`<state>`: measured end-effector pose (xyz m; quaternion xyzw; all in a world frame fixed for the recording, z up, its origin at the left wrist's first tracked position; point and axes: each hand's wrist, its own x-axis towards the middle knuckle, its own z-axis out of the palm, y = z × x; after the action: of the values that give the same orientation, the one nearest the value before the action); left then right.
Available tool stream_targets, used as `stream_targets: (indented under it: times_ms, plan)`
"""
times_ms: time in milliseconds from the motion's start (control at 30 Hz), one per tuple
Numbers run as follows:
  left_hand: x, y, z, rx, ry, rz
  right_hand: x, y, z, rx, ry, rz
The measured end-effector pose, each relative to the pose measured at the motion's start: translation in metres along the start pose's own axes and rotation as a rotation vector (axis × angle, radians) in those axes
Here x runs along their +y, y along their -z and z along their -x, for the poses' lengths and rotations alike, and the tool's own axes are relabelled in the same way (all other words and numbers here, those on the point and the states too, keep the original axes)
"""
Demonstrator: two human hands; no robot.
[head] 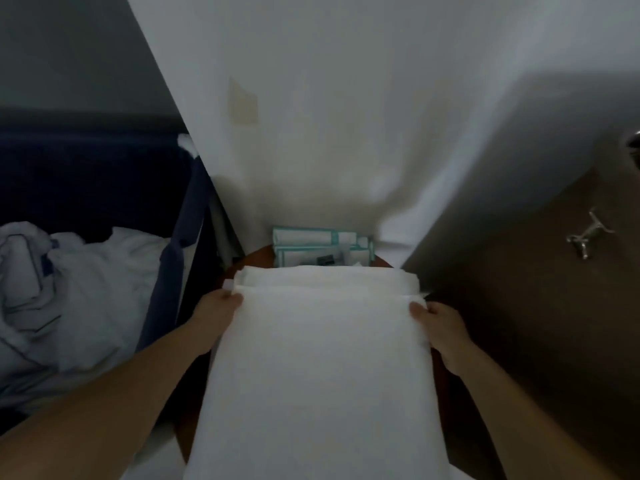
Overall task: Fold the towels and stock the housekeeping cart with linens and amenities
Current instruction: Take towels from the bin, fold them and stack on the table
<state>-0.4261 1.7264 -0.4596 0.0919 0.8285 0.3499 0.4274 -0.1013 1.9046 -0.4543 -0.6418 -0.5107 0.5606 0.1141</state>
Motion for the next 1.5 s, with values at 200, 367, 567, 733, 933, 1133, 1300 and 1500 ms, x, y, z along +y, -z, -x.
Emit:
stream_targets:
  times_ms: [200, 367, 567, 733, 933, 1133, 1300, 1500]
  plan:
    - [0.01, 0.0, -0.006, 0.2, -0.238, -0.037, -0.023, 0.009, -0.003, 0.079, 0.125, -0.042]
    - [0.031, -0.005, -0.033, 0.208, -0.233, -0.154, -0.049, 0.005, -0.025, 0.139, 0.154, -0.056]
    - [0.01, -0.01, -0.044, 0.181, -0.165, -0.196, -0.023, -0.009, -0.046, 0.194, 0.113, 0.055]
    - [-0.017, -0.011, -0.003, 0.172, -0.263, -0.195, -0.008, -0.004, -0.009, 0.255, 0.092, 0.059]
    - [-0.08, -0.01, 0.057, 0.079, -0.29, -0.285, 0.03, -0.006, 0.074, 0.093, 0.062, 0.195]
    - [-0.139, 0.003, 0.105, 0.021, -0.135, -0.483, 0.082, -0.012, 0.13, 0.036, -0.068, 0.418]
    - [-0.159, 0.005, 0.141, -0.083, -0.015, -0.451, 0.112, -0.018, 0.159, 0.104, -0.046, 0.47]
    - [-0.141, 0.012, 0.147, -0.176, 0.262, -0.127, 0.108, -0.013, 0.161, 0.127, -0.082, 0.429]
